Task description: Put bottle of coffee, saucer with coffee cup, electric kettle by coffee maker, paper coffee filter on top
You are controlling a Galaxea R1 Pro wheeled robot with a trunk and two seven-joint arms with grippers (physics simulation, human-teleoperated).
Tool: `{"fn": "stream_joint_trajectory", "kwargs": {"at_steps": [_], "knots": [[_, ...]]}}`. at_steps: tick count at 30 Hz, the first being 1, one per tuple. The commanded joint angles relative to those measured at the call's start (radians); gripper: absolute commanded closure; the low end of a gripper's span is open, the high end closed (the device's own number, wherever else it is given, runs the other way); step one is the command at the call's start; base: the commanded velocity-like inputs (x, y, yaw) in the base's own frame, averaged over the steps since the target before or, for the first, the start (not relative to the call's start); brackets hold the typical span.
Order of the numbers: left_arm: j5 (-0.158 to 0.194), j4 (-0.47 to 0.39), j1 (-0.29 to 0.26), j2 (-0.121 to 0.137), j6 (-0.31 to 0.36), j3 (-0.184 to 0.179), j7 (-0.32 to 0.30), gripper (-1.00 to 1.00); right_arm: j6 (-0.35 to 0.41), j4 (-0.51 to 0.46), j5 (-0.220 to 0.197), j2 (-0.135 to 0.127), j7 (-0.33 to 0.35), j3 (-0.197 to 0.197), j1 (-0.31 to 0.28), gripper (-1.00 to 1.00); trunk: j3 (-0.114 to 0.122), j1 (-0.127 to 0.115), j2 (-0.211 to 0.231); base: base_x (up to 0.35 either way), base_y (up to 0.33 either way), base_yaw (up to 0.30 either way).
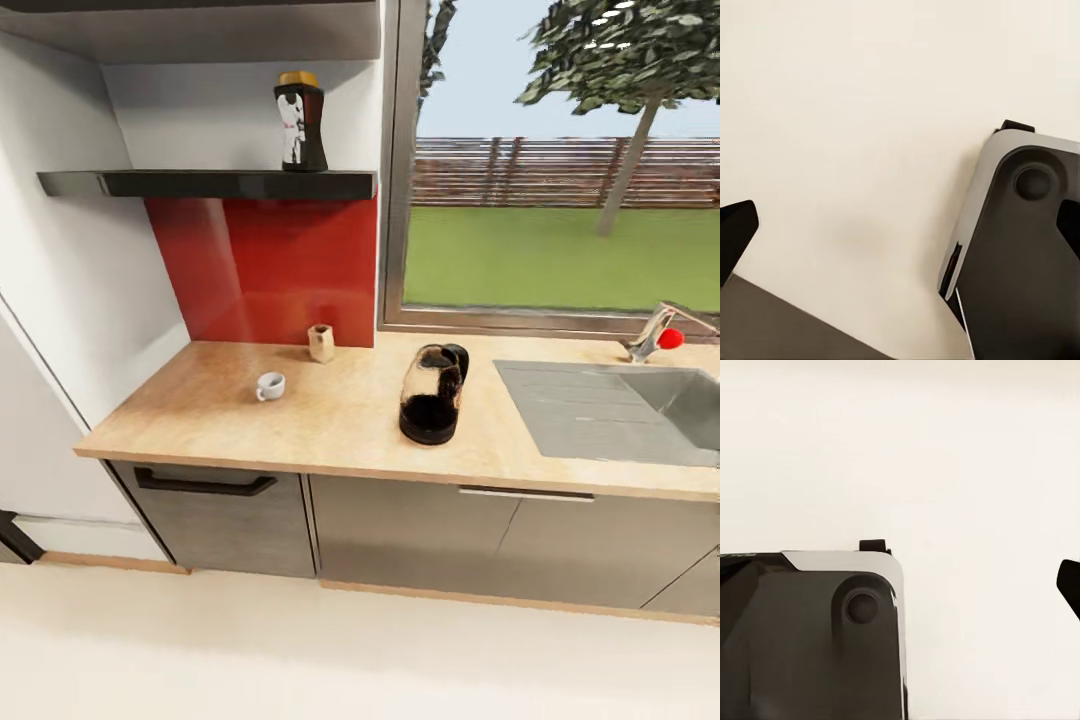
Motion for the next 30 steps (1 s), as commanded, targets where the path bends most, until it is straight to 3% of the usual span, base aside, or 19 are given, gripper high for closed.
{"fn": "stream_joint_trajectory", "kwargs": {"at_steps": [1,7,18,19,23,25,27,28,29,30], "knots": [[0.010,-0.002,0.000,0.001,-0.004,-0.008,0.007,-1.00,-0.003,0.000,0.010,0.001,-0.001,-0.005,-0.001,-1.00,-0.002,0.001,-0.002,0.050,0.338,-0.254],[0.009,-0.002,0.000,0.000,-0.005,-0.009,0.007,-1.00,-0.004,0.000,0.013,0.000,0.000,0.000,-0.001,-1.00,-0.002,0.001,-0.002,0.010,0.258,-0.040],[-0.015,-0.010,-0.001,-0.004,-0.003,-0.021,0.004,-1.00,-0.004,-0.004,0.011,0.001,-0.005,-0.006,-0.001,-1.00,-0.002,0.001,-0.002,0.000,0.016,-0.001],[-0.107,-0.023,-0.029,-0.005,-0.043,-0.021,0.005,-1.00,-0.004,0.000,0.010,0.001,-0.007,-0.006,-0.001,-1.00,-0.002,0.001,-0.002,-0.137,0.026,0.000],[-0.161,-0.031,-0.058,-0.008,-0.110,-0.021,0.006,-1.00,-0.005,0.000,0.010,0.001,-0.007,-0.006,-0.001,-1.00,-0.002,0.001,-0.002,-0.049,0.009,0.000],[-0.207,-0.082,-0.071,-0.011,-0.119,-0.030,0.003,-1.00,-0.006,0.001,0.010,0.001,-0.007,-0.005,-0.001,-1.00,-0.002,0.001,-0.002,-0.012,0.002,0.000],[-0.334,-0.211,-0.080,-0.012,-0.112,-0.065,0.005,-1.00,-0.007,0.008,0.010,0.001,-0.007,-0.006,-0.001,-1.00,-0.002,0.001,-0.002,-0.004,0.001,0.000],[-0.434,-0.317,-0.076,-0.011,-0.097,-0.080,0.008,-1.00,-0.007,0.012,0.010,0.000,-0.007,-0.006,-0.001,-1.00,-0.002,0.001,-0.002,-0.002,0.000,0.000],[-0.496,-0.391,-0.074,-0.010,-0.080,-0.083,0.009,-1.00,-0.007,0.013,0.010,0.000,-0.007,-0.006,-0.001,-1.00,-0.002,0.001,-0.002,-0.001,0.000,0.000],[-0.523,-0.428,-0.074,-0.009,-0.071,-0.084,0.010,-1.00,-0.007,0.014,0.010,0.000,-0.007,-0.006,-0.001,-1.00,-0.002,0.001,-0.002,0.000,0.000,0.000]]}}
